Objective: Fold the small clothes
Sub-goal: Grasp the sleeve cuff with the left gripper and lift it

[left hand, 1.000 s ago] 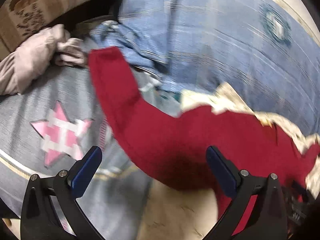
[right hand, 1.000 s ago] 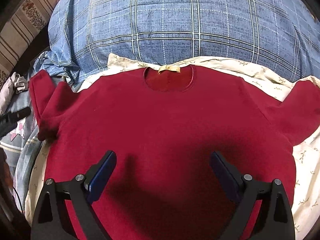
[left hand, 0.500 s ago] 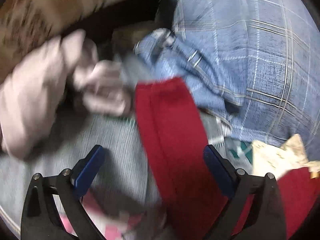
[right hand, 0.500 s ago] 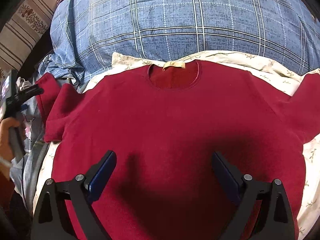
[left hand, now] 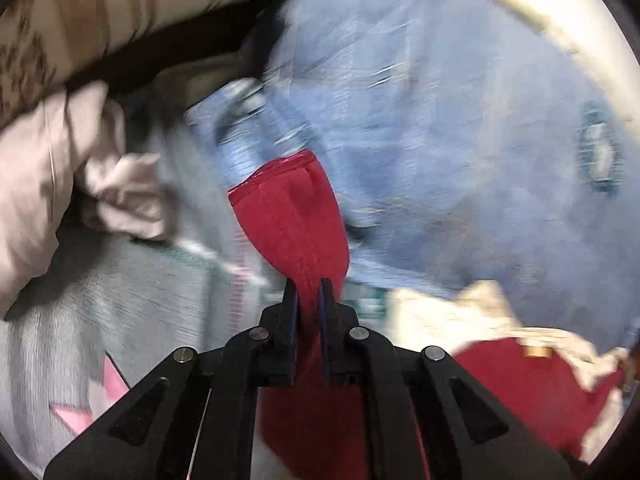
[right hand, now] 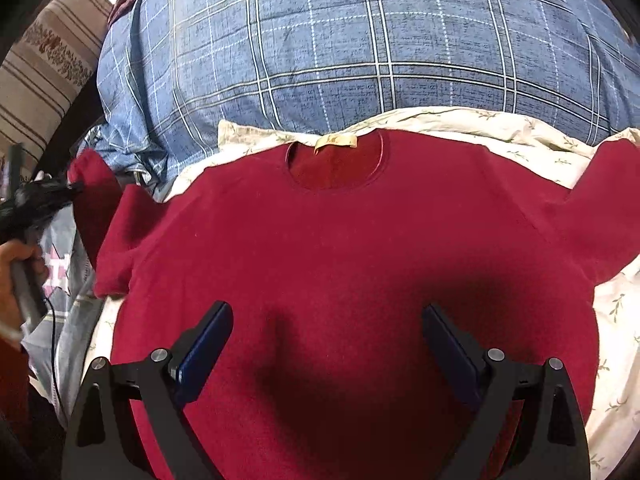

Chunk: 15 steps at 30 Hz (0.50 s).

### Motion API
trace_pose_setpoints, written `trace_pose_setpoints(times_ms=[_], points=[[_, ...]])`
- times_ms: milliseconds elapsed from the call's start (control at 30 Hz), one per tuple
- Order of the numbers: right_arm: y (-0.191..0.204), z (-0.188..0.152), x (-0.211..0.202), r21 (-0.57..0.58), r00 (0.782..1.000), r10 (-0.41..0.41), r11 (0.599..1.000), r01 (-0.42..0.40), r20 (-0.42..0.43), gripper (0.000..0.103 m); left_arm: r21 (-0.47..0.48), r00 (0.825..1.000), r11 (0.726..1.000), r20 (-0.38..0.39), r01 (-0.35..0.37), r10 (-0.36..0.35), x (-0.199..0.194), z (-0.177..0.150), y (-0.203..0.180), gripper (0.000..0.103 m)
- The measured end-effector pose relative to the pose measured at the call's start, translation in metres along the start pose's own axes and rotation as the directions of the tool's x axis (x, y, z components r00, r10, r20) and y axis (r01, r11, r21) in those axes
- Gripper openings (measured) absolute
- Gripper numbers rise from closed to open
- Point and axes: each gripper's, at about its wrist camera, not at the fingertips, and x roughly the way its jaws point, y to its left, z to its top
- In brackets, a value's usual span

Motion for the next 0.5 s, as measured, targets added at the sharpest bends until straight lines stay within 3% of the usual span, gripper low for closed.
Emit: trace_pose_setpoints(times_ms=[100, 267, 400, 500], points=[[-0.001, 0.003, -0.01, -0.001, 1.0, -0.001, 1.0, 0.001, 0.018, 0.096, 0.056, 0.993, 0.993, 0.039, 0.105, -0.107, -0.035, 0.006, -0.04, 0.007], [-0.013, 0.015, -0.031, 0.021, 0.998, -0.014, 1.0, 0.012, 0.059, 0.096, 0.147, 0.955, 0.948, 0.053, 0.281, -0.291, -0.088, -0.003, -0.113, 0.007], [-0.038, 0.028, -0.049, 0.06, 0.994, -0.055, 0.997, 0.049, 0.098, 0.096, 0.2, 0.923, 0.903, -0.035, 0.381, -0.382, -0.086, -0.035, -0.174, 0.007], [-0.062, 0.031, -0.057, 0.091, 0.989, -0.105, 0.991, 0.096, 0.106, 0.096, 0.201, 0.896, 0.874, -0.142, 0.442, -0.42, -0.066, -0.079, -0.213, 0.007]])
